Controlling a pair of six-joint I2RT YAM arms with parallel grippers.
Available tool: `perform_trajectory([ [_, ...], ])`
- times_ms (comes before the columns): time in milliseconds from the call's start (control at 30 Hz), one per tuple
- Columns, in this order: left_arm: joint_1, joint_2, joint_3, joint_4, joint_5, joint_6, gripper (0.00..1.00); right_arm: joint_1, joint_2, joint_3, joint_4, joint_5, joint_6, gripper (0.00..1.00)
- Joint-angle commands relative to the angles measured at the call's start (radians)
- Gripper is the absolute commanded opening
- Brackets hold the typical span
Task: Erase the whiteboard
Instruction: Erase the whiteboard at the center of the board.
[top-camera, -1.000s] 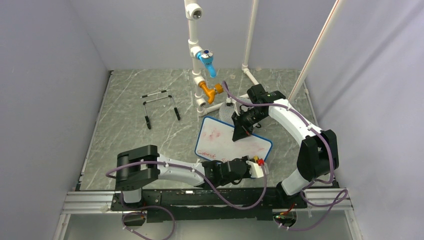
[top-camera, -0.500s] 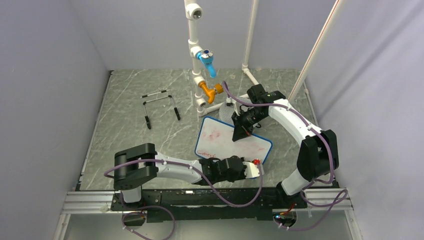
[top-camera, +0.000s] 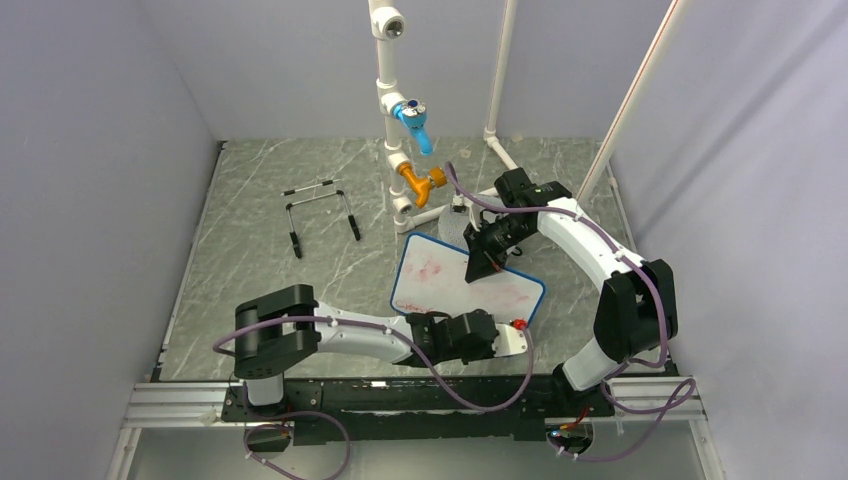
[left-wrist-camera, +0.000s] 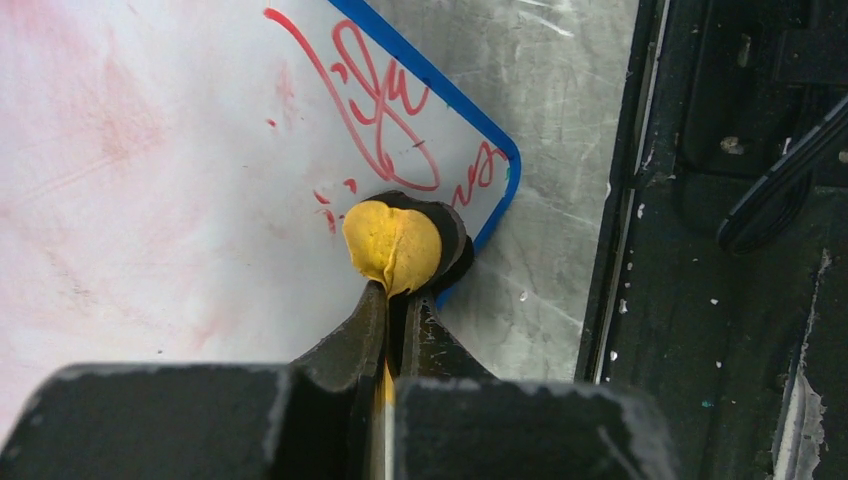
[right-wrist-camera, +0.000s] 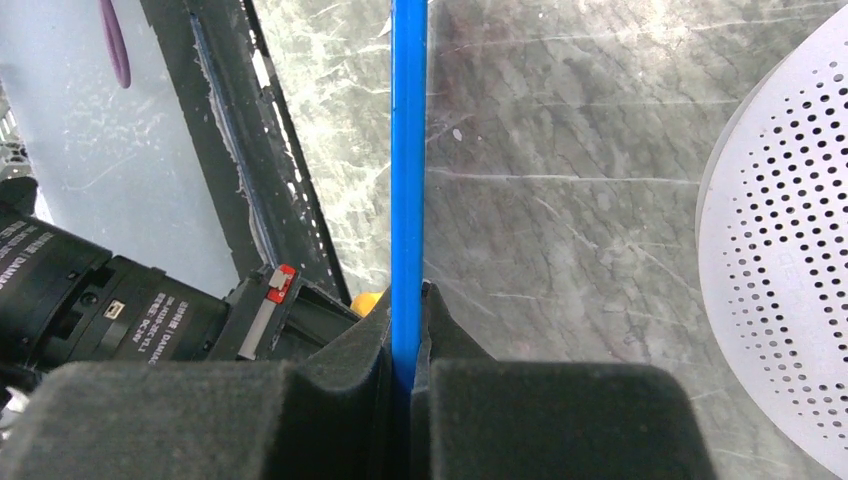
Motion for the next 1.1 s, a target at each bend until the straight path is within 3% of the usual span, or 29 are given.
perform_trajectory([
  [0, 0.064, -0.008, 0.113, 0.006, -0.114, 0.053, 0.00, 0.010, -0.026, -0.001, 0.056, -0.061, -0.055, 0.00],
  [300, 0.082, -0.074, 0.096, 0.018, -0.076, 0.095, 0.00, 0.010, -0.025, -0.001, 0.056, -0.061, -0.056, 0.00],
  [700, 0.063, 0.004, -0.064, 0.058, 0.060, 0.002, 0.00, 0.010, -0.019, -0.002, 0.057, -0.062, -0.055, 0.00],
  [1067, 0.080, -0.013, 0.065, -0.005, 0.032, 0.088, 0.00, 0.009, -0.017, -0.001, 0.057, -0.061, -0.054, 0.00],
])
